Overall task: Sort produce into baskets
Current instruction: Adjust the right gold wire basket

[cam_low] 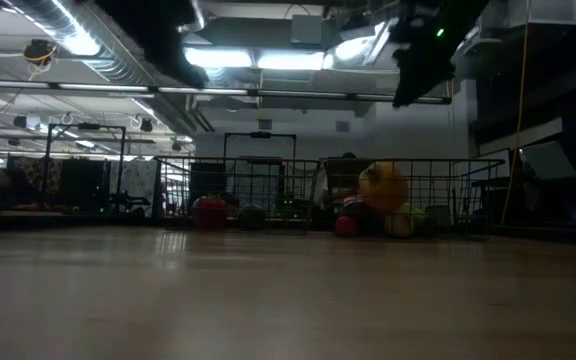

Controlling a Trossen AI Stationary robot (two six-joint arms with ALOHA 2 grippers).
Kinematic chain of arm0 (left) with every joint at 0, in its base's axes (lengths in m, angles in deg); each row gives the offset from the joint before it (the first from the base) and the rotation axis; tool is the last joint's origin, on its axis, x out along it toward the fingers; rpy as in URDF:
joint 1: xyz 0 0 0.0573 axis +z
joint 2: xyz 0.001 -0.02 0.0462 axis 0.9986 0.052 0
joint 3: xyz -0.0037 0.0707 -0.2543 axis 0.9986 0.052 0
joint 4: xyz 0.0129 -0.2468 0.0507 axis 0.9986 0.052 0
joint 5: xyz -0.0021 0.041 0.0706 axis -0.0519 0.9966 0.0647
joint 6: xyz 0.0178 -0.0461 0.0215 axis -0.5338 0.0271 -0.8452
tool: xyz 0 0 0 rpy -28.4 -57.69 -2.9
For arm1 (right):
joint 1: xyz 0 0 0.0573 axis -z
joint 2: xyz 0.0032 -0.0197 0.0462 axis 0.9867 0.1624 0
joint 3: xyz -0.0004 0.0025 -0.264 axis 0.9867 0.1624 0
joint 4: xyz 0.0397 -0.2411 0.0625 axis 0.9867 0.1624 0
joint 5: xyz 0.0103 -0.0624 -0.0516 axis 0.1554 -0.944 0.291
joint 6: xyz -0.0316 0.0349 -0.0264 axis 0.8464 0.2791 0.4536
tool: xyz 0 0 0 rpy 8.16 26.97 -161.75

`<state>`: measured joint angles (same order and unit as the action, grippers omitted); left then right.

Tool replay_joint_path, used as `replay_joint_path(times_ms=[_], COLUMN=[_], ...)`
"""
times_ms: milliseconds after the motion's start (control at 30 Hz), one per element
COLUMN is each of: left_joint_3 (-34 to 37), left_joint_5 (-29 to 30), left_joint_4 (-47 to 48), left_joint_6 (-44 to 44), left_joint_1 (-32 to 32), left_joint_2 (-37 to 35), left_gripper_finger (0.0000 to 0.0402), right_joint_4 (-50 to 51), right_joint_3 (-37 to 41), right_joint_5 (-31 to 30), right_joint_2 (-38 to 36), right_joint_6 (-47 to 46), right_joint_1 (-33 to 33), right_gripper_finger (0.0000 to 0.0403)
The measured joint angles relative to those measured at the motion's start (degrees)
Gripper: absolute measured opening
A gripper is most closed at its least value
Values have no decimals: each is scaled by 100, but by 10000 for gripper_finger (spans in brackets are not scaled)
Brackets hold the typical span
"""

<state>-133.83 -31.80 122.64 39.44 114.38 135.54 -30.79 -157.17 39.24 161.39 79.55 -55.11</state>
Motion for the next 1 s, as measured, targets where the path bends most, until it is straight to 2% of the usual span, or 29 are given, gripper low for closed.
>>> replay_joint_path(times_ms=[100,200,367,500,733,1000], left_joint_3=[779,1541,2638,3402,4333,5120], left_joint_5=[-48,-60,-166,-195,-269,-273], left_joint_4=[-76,-128,-991,-1804,-2331,-2503], left_joint_6=[204,509,960,1298,1684,1682], left_joint_1=[140,181,99,-7,-166,-307], left_joint_2=[-1012,-2039,-3566,-4514,-5519,-6089], left_gripper_finger=[148,148,148,148,148,148], right_joint_4=[46,-371,-2281,-3948,-6037,-8414], right_joint_3=[55,501,1867,2991,4442,5814], right_joint_5=[99,519,1360,1866,2368,2409], right_joint_2=[-486,-1041,-1882,-2240,-2321,-2325], right_joint_6=[-6,-10,-7,-129,-479,-731], right_joint_1=[-3,-93,-356,-533,-695,-682], right_gripper_finger=[186,186,186,186,186,186])
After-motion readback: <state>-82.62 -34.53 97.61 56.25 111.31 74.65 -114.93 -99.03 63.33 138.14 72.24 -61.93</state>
